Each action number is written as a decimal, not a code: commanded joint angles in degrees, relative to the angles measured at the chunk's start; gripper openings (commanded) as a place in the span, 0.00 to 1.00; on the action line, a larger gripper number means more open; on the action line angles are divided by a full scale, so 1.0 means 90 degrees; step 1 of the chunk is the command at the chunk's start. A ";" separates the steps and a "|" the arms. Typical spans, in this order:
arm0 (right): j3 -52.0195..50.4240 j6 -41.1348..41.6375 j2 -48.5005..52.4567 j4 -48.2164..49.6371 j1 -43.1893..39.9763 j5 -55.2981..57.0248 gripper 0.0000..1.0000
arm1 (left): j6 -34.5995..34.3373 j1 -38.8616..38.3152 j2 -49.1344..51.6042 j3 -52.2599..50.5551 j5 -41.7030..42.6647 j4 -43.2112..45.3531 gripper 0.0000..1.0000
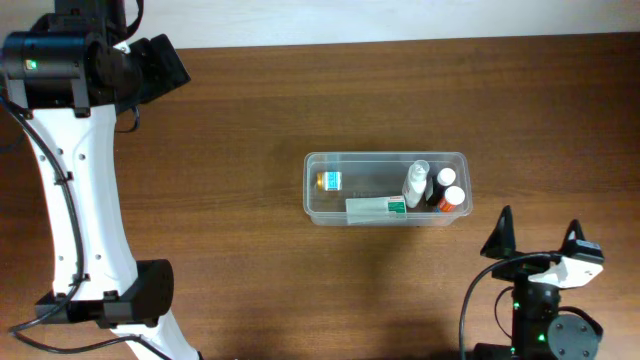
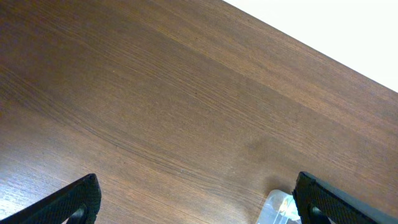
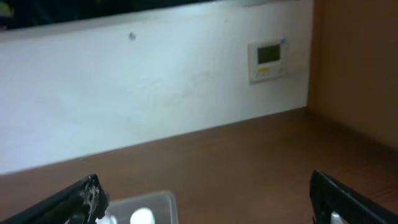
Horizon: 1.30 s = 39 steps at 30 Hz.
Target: Pack container
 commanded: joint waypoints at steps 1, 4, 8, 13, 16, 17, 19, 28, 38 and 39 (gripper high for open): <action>-0.0226 -0.0097 -0.0078 0.0044 0.0185 0.0100 0.98 | -0.0058 0.0017 0.0029 -0.0041 -0.0044 -0.0010 0.99; -0.0350 -0.0121 -0.0075 0.0046 0.0257 0.0100 0.98 | -0.0058 0.0017 0.0029 -0.0041 -0.0044 -0.0010 0.99; -0.0491 -0.0153 -0.0075 0.0126 0.0333 0.0097 0.98 | -0.0058 0.0017 0.0029 -0.0041 -0.0044 -0.0010 0.99; -0.0702 -0.0168 -0.0078 0.0474 0.0355 0.0046 0.98 | -0.0058 0.0017 0.0029 -0.0041 -0.0044 -0.0007 0.99; -0.0704 -0.0177 -0.0078 0.0474 0.0452 0.0053 0.98 | -0.0058 0.0017 0.0029 -0.0041 -0.0044 -0.0010 0.99; -0.0709 -0.0199 -0.0078 0.0474 0.0466 0.0051 0.98 | -0.0058 0.0017 0.0029 -0.0041 -0.0044 -0.0010 0.99; -0.0726 -0.0221 -0.0078 0.0474 0.0510 0.0053 0.98 | -0.0058 0.0017 0.0029 -0.0041 -0.0044 -0.0010 0.99; -0.1122 -0.0216 -0.0078 0.0801 0.0512 0.0051 0.98 | -0.0058 0.0017 0.0029 -0.0041 -0.0044 -0.0010 0.99; -0.1508 -0.0294 -0.0078 0.1115 0.0546 0.0051 0.98 | -0.0058 0.0017 0.0029 -0.0041 -0.0044 -0.0010 0.99; -0.1588 -0.0294 -0.0078 0.1188 0.0546 0.0049 0.98 | -0.0058 0.0017 0.0029 -0.0041 -0.0044 -0.0010 0.99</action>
